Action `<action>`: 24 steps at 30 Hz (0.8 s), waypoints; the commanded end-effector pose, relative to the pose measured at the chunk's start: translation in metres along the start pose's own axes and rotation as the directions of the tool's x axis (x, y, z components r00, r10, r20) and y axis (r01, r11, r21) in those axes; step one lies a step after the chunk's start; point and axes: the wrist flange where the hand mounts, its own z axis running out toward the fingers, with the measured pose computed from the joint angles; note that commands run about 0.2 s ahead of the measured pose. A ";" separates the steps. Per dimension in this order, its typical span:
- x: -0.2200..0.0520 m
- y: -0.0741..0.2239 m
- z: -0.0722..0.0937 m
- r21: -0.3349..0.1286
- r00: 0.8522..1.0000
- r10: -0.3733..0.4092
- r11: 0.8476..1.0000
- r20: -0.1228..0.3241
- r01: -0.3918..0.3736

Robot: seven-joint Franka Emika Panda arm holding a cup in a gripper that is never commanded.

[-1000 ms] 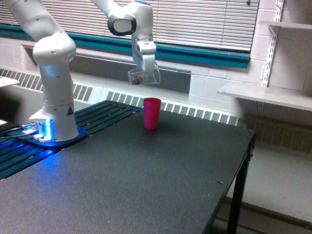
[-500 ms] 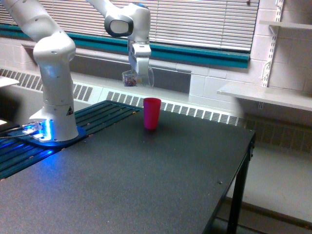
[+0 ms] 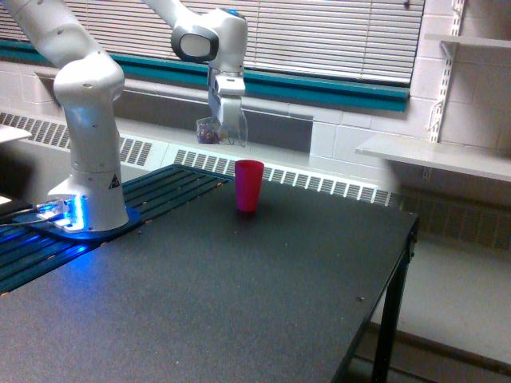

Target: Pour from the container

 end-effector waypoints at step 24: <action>0.033 -0.005 0.019 -0.052 0.993 -0.043 0.997 0.113 0.049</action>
